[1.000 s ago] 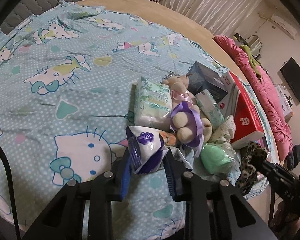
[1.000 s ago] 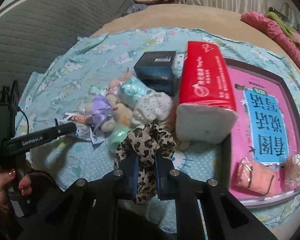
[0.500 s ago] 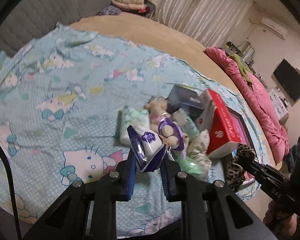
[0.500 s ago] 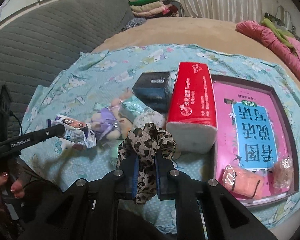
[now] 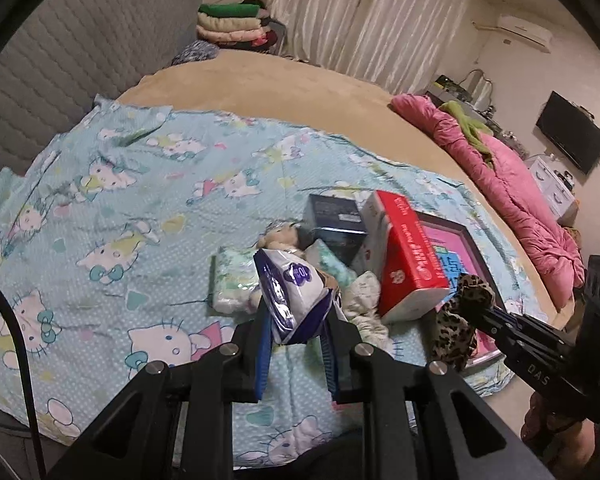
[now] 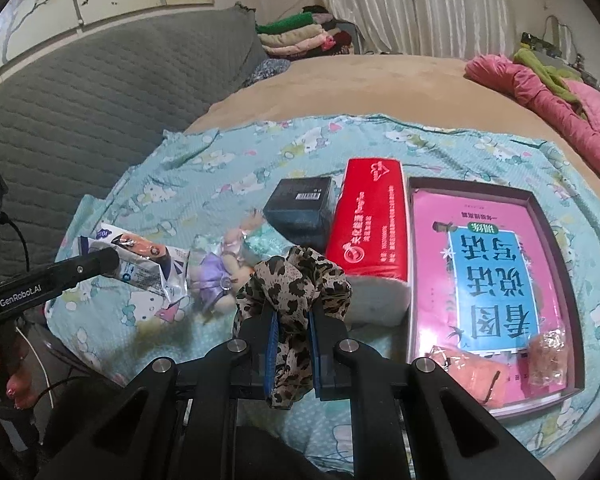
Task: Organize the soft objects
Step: 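Carry the packet with left tool while right tool carries scrunchie over tray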
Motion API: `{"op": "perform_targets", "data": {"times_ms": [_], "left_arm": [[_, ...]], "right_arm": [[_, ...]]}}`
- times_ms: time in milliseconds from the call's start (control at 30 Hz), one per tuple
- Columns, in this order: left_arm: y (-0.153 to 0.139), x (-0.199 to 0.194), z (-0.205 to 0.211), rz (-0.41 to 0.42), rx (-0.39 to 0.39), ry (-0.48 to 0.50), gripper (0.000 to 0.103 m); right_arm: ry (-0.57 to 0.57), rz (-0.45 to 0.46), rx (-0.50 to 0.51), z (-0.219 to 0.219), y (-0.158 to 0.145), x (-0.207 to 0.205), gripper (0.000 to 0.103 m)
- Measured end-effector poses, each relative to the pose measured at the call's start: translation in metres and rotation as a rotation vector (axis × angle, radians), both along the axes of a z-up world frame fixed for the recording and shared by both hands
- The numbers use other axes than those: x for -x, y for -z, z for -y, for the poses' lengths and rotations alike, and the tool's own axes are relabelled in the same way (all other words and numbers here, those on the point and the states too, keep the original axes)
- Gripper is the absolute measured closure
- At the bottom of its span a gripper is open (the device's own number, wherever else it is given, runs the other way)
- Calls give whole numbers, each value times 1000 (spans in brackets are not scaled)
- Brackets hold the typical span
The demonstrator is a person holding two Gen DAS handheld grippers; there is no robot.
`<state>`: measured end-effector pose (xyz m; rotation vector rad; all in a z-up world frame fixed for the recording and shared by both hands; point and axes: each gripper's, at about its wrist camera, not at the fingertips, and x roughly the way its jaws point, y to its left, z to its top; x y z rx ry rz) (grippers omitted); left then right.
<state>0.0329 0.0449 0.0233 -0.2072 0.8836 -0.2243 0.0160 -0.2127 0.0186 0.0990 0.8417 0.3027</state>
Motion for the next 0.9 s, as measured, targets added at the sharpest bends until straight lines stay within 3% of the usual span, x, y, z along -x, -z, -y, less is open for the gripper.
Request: {"op": "perform_targets", "data": {"times_ms": [567,900], "left_arm": [[-37,0,100,65,-2,174,81],[-32,-4,174,61,-32,304,81]], "right_arm": [[159,91,-26,75,-38,13,90],[318,112,-24,143,-44,22,90]]}}
